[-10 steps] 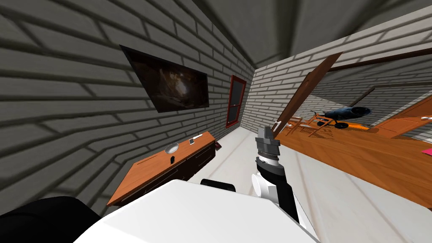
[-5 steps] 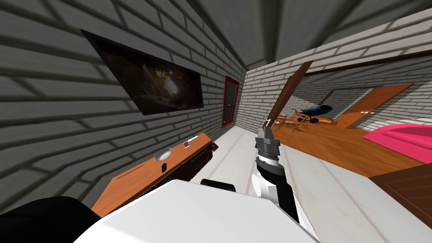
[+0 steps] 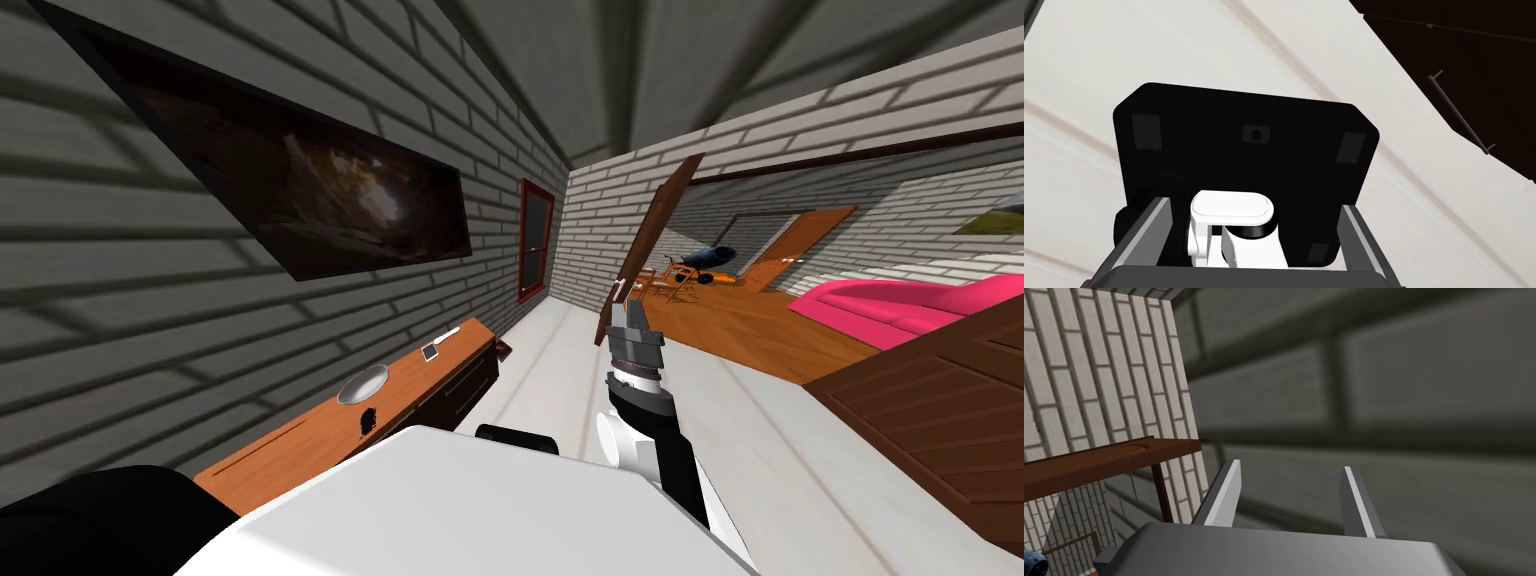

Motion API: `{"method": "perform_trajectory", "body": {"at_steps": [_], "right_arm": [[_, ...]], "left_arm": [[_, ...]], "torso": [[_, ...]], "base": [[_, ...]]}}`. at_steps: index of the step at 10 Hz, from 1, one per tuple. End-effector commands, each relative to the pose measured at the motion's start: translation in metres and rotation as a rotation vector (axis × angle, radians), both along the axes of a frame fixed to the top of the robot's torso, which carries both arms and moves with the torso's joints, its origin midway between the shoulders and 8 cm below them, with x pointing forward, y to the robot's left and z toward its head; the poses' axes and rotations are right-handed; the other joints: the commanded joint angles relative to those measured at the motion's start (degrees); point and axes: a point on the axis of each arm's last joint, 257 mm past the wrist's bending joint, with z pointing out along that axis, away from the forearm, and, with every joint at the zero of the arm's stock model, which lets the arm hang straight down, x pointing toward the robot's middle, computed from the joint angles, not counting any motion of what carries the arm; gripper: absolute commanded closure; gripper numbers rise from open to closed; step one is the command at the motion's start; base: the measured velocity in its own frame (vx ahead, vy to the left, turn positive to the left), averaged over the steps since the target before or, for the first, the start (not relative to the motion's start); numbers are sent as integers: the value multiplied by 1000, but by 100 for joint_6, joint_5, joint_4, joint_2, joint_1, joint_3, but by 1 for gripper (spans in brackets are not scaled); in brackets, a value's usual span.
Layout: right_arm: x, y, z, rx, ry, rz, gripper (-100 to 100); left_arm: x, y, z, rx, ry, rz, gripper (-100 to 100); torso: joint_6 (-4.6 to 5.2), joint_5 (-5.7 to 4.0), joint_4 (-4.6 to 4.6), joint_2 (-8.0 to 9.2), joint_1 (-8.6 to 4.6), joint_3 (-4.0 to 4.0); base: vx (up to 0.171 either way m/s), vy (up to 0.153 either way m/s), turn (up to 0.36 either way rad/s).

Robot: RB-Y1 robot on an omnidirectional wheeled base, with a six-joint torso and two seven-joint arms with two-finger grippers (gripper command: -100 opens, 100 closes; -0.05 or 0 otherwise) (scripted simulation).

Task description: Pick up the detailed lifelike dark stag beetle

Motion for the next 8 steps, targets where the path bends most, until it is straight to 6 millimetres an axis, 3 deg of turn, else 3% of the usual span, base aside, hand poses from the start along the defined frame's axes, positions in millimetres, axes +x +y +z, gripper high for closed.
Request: {"method": "perform_trajectory", "body": {"at_steps": [1,2,3,4,5,7,8], "right_arm": [[0,0,0,0,0,0,0],[0,0,0,0,0,0,0],[0,0,0,0,0,0,0],[0,0,0,0,0,0,0],[0,0,0,0,0,0,0],[0,0,0,0,0,0,0],[0,0,0,0,0,0,0]], "left_arm": [[-4,27,4,56,12,-62,-100],[-4,27,4,56,12,-62,-100],[-6,51,8,105,22,-113,-100],[-6,51,8,105,22,-113,-100],[-6,72,13,147,30,-155,-100],[-5,105,21,217,44,-231,-100],[-5,105,21,217,44,-231,-100]], "torso": [[0,0,0,0,0,0],[10,-1,1,-6,7,-2],[1,1,-1,-5,7,-2],[7,1,0,-6,14,-3],[2,3,0,-5,13,-3],[7,5,-2,-17,34,-9],[6,10,-5,-29,55,-15]], "base": [[50,37,-302],[46,47,-155],[46,61,-227],[45,63,-134],[61,63,-228],[94,153,-332],[59,167,-108]]}}
